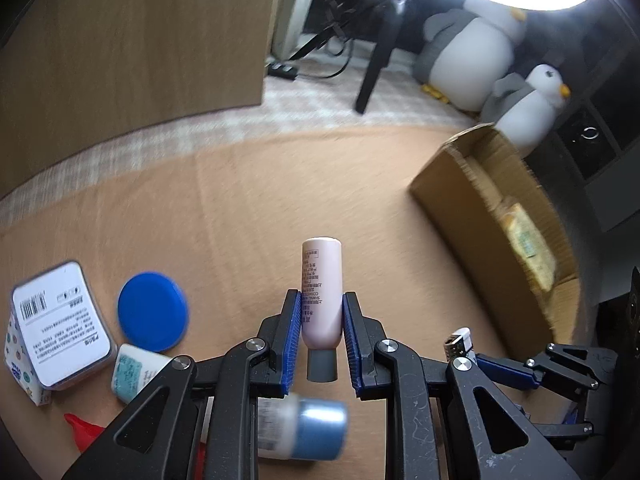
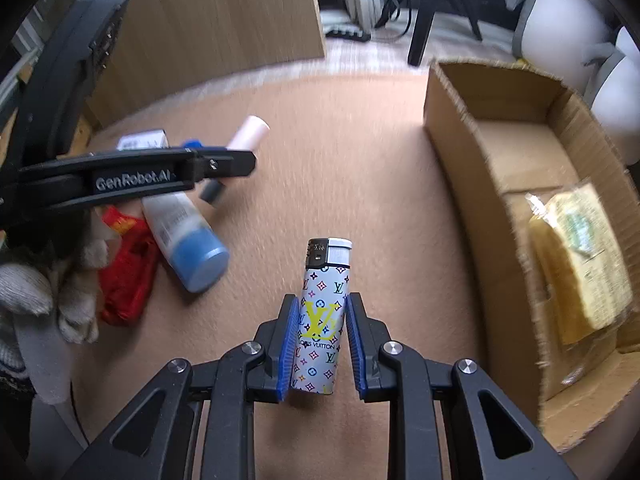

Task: Organize objects
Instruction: 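Carry the pink bottle and lighter over the box and release both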

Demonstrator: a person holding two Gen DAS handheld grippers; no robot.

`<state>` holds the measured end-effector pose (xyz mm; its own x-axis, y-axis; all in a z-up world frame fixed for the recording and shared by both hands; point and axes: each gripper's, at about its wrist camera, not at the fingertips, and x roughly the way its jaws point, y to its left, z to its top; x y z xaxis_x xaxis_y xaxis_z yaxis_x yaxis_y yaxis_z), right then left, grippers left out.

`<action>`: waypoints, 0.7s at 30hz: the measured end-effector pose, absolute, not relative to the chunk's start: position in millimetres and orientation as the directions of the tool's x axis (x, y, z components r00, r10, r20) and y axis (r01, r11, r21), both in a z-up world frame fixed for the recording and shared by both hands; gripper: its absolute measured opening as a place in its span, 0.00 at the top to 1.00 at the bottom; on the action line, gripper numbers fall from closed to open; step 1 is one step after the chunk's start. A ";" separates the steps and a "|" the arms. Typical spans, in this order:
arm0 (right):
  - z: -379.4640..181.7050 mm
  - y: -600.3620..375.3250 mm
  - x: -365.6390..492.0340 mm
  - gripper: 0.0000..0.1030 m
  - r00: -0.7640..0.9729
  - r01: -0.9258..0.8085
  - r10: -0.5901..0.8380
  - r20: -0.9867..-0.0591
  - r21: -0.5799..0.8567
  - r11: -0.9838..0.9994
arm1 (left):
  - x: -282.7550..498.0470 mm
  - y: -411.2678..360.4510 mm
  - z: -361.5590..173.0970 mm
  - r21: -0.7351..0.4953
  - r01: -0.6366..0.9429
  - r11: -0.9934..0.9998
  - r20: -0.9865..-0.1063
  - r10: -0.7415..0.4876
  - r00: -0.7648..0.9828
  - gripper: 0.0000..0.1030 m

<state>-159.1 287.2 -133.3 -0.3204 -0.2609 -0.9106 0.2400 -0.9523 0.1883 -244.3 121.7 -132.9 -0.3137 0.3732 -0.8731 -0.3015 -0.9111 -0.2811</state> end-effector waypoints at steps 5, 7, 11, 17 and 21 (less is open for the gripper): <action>-105.2 309.5 -168.0 0.79 -0.389 0.213 -0.278 -0.878 0.207 -0.955 | -246.5 145.4 -107.9 -0.313 -0.336 -0.888 -0.845 0.422 -0.329 0.79; -97.1 323.7 -169.1 0.79 -0.418 0.194 -0.269 -0.868 0.204 -0.960 | -249.8 159.0 -100.0 -0.316 -0.353 -0.881 -0.837 0.434 -0.334 0.79; -89.9 349.7 -179.6 0.79 -0.460 0.150 -0.241 -0.855 0.193 -0.970 | -256.5 189.4 -88.3 -0.331 -0.379 -0.864 -0.821 0.462 -0.335 0.79; -83.0 391.4 -167.7 0.79 -0.482 0.086 -0.208 -0.851 0.190 -0.978 | -263.0 244.0 -80.3 -0.332 -0.428 -0.841 -0.815 0.484 -0.318 0.79; -84.9 408.2 -163.0 0.79 -0.479 0.066 -0.197 -0.855 0.189 -0.980 | -268.3 275.8 -82.7 -0.334 -0.446 -0.830 -0.818 0.490 -0.300 0.79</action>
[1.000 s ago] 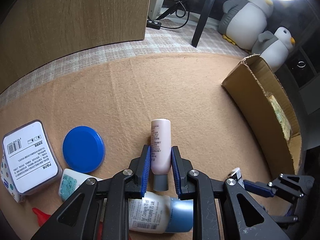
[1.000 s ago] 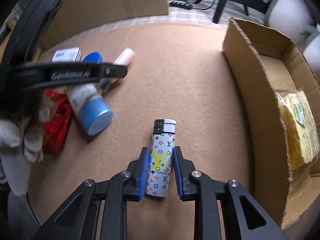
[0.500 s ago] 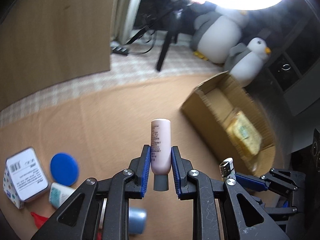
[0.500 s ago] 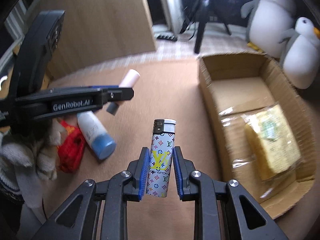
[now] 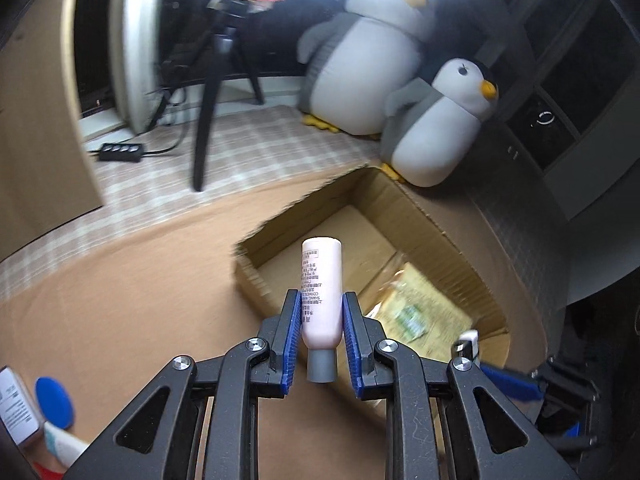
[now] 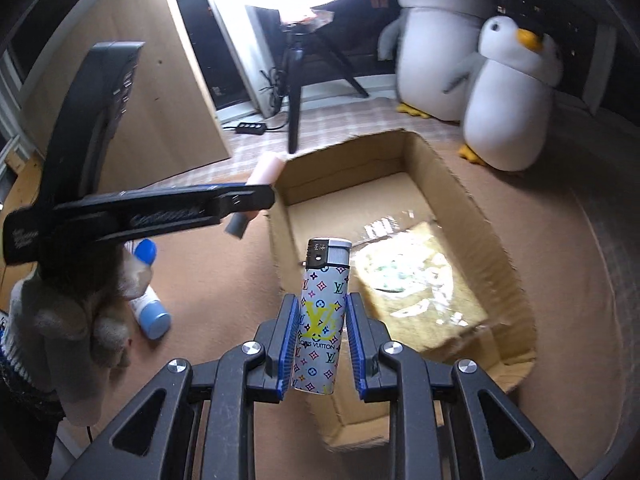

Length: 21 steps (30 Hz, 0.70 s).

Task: Organize objects
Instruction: 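Carry the pink bottle and lighter over the box and release both, then move the left tool back toward the red pouch on the pile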

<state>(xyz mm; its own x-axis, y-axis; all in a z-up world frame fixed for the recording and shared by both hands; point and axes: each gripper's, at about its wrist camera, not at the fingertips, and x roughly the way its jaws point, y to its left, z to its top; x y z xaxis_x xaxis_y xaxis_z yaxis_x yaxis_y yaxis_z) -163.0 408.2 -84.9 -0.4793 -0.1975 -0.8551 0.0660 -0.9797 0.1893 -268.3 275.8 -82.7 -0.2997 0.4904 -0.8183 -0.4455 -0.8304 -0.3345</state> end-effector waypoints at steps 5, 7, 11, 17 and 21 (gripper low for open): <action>-90.0 420.4 -161.0 0.77 -0.466 0.069 -0.211 -0.859 0.202 -0.977 | -269.0 304.1 -86.8 -0.329 -0.467 -0.821 -0.828 0.488 -0.275 0.69; -90.5 423.4 -159.0 0.59 -0.462 0.071 -0.230 -0.857 0.223 -0.972 | -270.4 305.1 -87.8 -0.326 -0.452 -0.830 -0.834 0.478 -0.277 0.49; -84.5 427.0 -153.9 0.39 -0.500 0.069 -0.216 -0.838 0.210 -0.975 | -270.0 294.2 -83.9 -0.316 -0.439 -0.841 -0.828 0.470 -0.305 0.48; -84.7 428.6 -152.9 0.39 -0.496 0.061 -0.269 -0.826 0.275 -0.959 | -257.3 262.7 -75.0 -0.317 -0.415 -0.853 -0.817 0.468 -0.337 0.48; -85.7 428.1 -147.7 0.39 -0.502 0.057 -0.312 -0.806 0.329 -0.942 | -242.2 232.9 -69.8 -0.310 -0.390 -0.867 -0.819 0.452 -0.354 0.48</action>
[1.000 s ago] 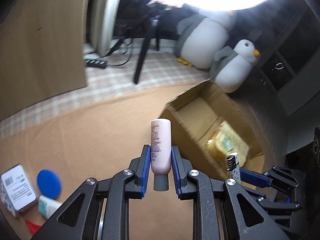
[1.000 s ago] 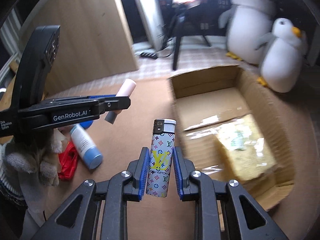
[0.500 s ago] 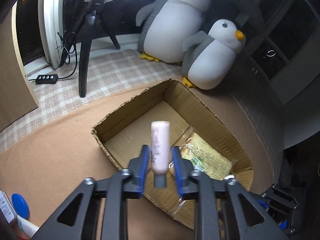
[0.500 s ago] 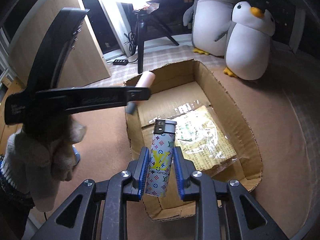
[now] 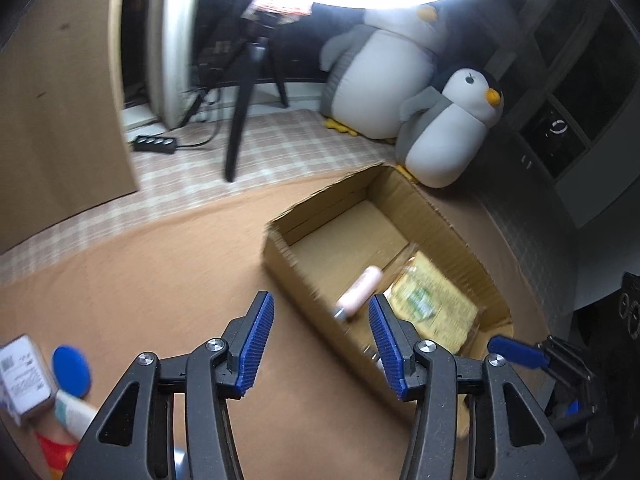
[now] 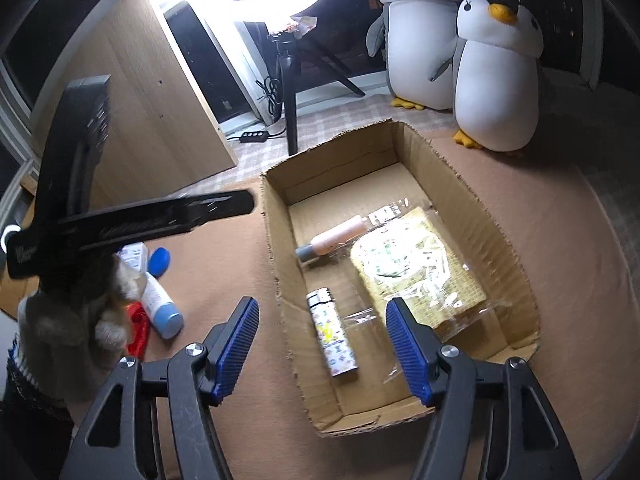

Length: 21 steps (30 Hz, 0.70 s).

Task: Organize objects
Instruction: 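Move the left tool back toward the red pouch on the pile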

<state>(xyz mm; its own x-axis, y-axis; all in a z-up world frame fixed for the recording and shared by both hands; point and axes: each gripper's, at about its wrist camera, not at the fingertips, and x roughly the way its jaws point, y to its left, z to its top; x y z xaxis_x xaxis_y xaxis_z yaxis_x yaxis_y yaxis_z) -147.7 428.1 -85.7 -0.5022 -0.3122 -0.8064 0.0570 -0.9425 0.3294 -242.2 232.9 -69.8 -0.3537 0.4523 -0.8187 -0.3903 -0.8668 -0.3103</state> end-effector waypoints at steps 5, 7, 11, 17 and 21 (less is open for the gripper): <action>-85.0 424.0 -140.9 0.39 -0.514 0.059 -0.341 -0.787 0.365 -0.929 | -220.4 183.1 -64.0 -0.313 -0.335 -0.889 -0.820 0.431 -0.377 0.48; -84.9 419.7 -137.8 0.39 -0.518 0.069 -0.354 -0.779 0.374 -0.925 | -212.1 162.0 -63.0 -0.307 -0.311 -0.899 -0.822 0.416 -0.389 0.48; -84.2 408.3 -131.9 0.39 -0.524 0.091 -0.363 -0.771 0.373 -0.923 | -196.8 115.6 -64.2 -0.285 -0.248 -0.926 -0.836 0.367 -0.409 0.48; -83.9 391.0 -121.0 0.38 -0.523 0.136 -0.401 -0.752 0.390 -0.911 | -181.9 41.8 -75.7 -0.273 -0.122 -0.954 -0.857 0.299 -0.419 0.48; -86.6 378.4 -114.9 0.35 -0.496 0.159 -0.414 -0.764 0.389 -0.908 | -179.7 0.0 -92.3 -0.248 -0.042 -0.968 -0.882 0.243 -0.405 0.48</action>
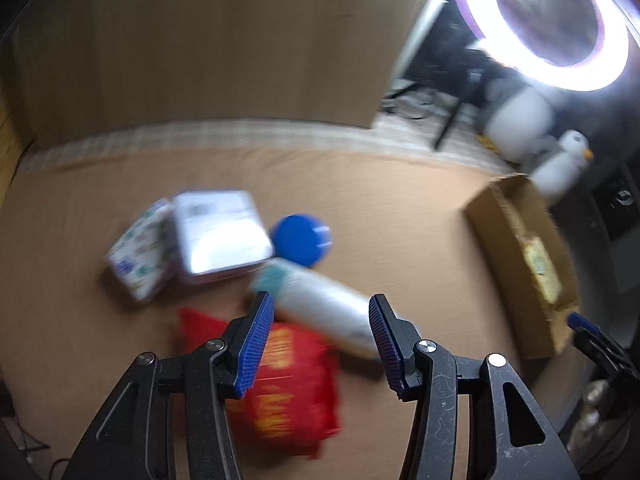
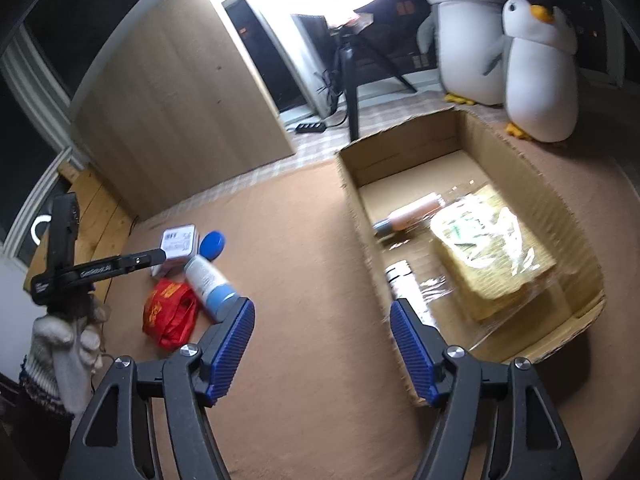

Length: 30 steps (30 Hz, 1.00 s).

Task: Organize objects
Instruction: 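Move the left tool back toward the red pouch on the pile, then grasp the red pouch with both tools from opposite sides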

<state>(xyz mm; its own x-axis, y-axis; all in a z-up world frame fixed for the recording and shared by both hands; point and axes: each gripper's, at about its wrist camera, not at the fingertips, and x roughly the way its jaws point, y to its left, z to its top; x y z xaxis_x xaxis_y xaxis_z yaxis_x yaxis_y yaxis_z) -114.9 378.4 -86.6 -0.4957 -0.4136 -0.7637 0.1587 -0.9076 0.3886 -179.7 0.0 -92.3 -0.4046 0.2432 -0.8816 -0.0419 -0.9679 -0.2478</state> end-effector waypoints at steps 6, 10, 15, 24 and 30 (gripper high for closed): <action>-94.7 364.5 -105.1 0.35 -0.433 0.147 -0.432 -0.791 0.411 -0.900 | -184.6 -33.3 -124.1 -0.220 0.024 -0.975 -0.910 0.196 -0.366 0.49; -96.0 358.2 -96.5 0.35 -0.418 0.146 -0.425 -0.803 0.403 -0.904 | -181.8 -39.8 -140.4 -0.209 0.013 -0.978 -0.921 0.192 -0.337 0.49; -92.9 353.2 -89.4 0.35 -0.416 0.140 -0.424 -0.804 0.405 -0.904 | -171.5 -32.1 -149.6 -0.215 -0.013 -0.976 -0.916 0.206 -0.345 0.49; -90.5 325.7 -85.7 0.35 -0.396 0.167 -0.446 -0.802 0.415 -0.894 | -114.7 -19.8 -154.1 -0.296 -0.026 -0.955 -0.882 0.283 -0.377 0.49; -93.1 301.2 -82.2 0.35 -0.372 0.200 -0.462 -0.805 0.416 -0.887 | -75.9 -6.3 -155.6 -0.336 -0.039 -0.941 -0.863 0.324 -0.386 0.49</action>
